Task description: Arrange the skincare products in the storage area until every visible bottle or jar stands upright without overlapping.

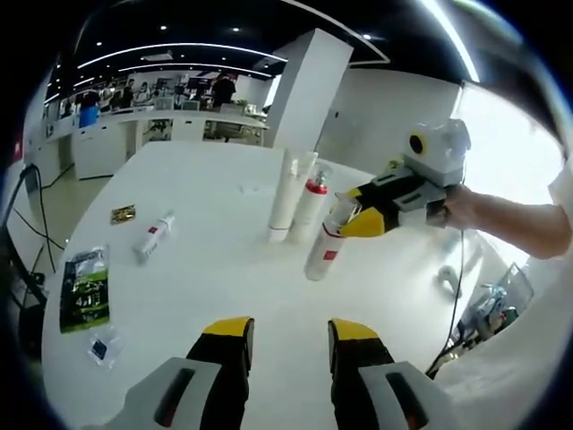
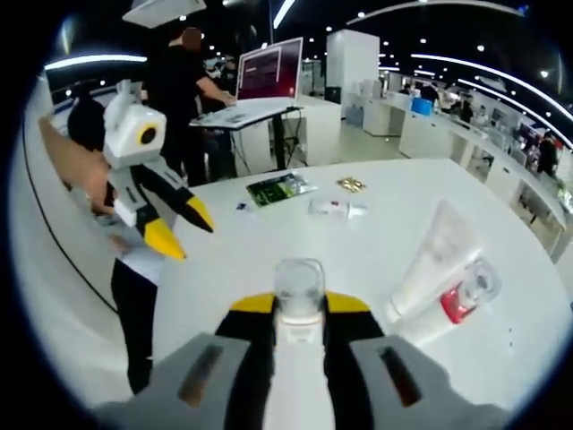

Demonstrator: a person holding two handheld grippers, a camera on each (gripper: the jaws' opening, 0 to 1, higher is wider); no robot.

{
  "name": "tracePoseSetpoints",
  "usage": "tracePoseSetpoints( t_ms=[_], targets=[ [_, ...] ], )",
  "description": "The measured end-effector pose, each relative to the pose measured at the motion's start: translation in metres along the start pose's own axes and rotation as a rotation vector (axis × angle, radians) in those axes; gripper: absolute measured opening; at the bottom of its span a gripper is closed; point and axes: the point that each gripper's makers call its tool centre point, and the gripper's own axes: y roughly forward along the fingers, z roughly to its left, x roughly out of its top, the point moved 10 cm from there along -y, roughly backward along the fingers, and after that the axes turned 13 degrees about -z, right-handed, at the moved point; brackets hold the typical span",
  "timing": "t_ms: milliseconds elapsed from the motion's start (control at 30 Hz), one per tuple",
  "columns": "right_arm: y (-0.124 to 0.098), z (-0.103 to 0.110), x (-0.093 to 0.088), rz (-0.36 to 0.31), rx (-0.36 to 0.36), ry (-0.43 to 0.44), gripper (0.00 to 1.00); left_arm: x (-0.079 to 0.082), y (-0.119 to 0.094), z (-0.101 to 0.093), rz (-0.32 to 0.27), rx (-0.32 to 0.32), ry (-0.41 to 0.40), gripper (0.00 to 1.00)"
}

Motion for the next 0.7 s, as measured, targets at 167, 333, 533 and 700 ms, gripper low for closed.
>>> tracePoseSetpoints(
  t_ms=[167,333,533,700],
  targets=[
    [0.002,-0.002,-0.002,0.008,0.0,0.002,0.19,0.001,0.0,0.001,0.004,0.005,0.004,0.35],
    [0.005,-0.004,-0.005,0.012,0.001,-0.001,0.19,0.002,-0.002,-0.001,-0.003,0.017,0.0,0.35],
    [0.012,-0.005,-0.009,0.035,0.02,-0.01,0.19,-0.006,0.0,0.005,0.007,0.037,-0.007,0.35],
    [0.015,-0.01,-0.009,0.047,0.024,-0.023,0.19,-0.003,0.002,0.006,-0.006,0.049,-0.018,0.35]
  ],
)
